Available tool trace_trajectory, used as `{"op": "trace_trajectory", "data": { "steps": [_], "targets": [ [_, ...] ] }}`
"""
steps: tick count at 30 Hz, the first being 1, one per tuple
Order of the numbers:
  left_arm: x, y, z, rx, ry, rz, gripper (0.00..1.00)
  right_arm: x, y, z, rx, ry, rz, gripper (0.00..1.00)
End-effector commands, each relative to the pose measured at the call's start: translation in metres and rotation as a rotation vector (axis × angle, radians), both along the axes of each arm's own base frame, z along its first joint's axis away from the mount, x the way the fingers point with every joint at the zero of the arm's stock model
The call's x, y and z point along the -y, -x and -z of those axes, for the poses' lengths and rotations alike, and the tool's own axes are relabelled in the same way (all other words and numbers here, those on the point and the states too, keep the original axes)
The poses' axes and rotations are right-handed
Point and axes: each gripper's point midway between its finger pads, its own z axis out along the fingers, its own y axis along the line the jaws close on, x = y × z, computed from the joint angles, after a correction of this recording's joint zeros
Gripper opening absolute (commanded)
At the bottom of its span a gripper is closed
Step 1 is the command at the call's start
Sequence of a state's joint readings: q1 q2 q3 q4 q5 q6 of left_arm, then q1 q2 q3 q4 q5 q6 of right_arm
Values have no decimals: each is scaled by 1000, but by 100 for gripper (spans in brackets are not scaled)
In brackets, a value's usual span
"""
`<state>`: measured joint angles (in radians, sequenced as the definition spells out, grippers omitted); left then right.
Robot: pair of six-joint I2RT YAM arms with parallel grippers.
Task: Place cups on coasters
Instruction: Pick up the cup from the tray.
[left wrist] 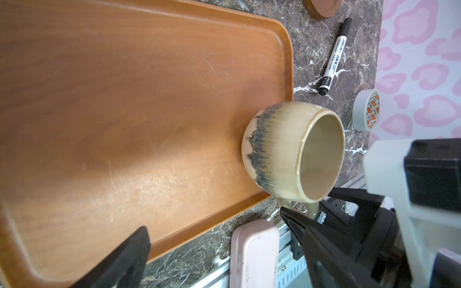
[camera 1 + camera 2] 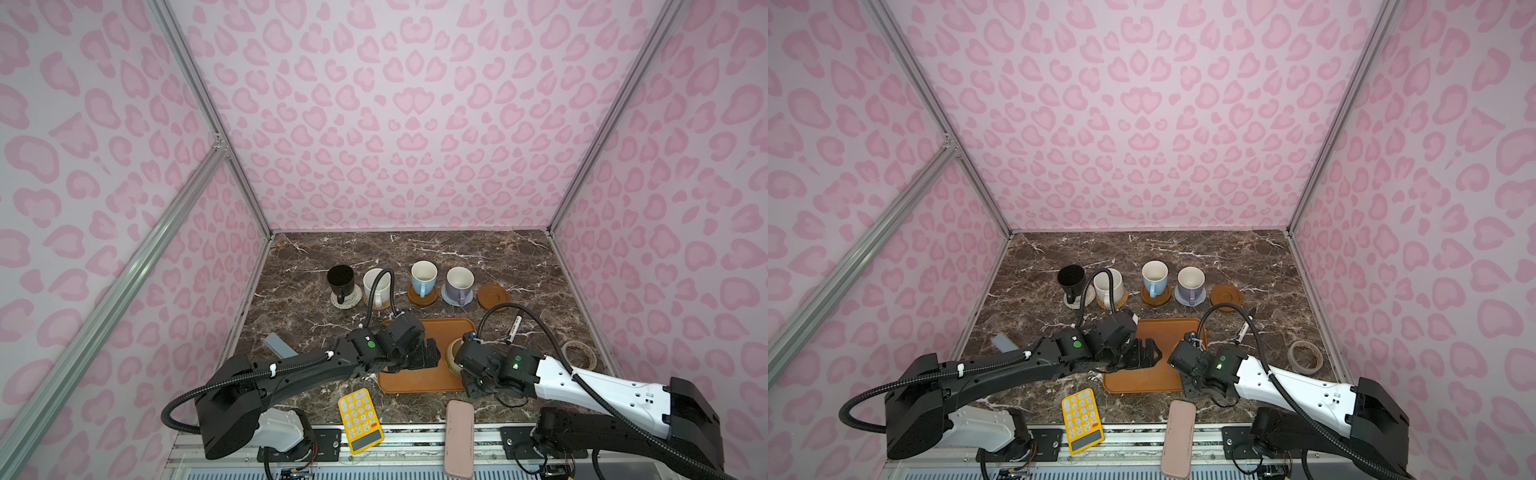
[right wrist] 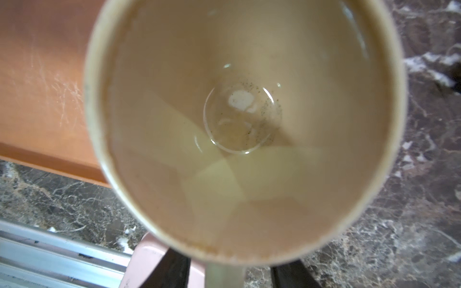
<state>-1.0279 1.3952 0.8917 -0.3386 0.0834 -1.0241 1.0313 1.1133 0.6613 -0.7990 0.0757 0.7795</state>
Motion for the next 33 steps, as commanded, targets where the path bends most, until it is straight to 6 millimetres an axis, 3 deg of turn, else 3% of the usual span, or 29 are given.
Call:
{"op": "trace_trajectory", "data": {
  "steps": [1, 12, 33],
  "targets": [
    [8, -1, -3, 4, 30, 7, 97, 1, -4, 1, 25, -3, 25, 42],
    [6, 0, -6, 22, 29, 4, 97, 3, -9, 3, 48, 19, 36, 25],
    [15, 3, 1, -3, 1, 35, 97, -1, -14, 3, 71, 33, 20, 6]
  ]
}}
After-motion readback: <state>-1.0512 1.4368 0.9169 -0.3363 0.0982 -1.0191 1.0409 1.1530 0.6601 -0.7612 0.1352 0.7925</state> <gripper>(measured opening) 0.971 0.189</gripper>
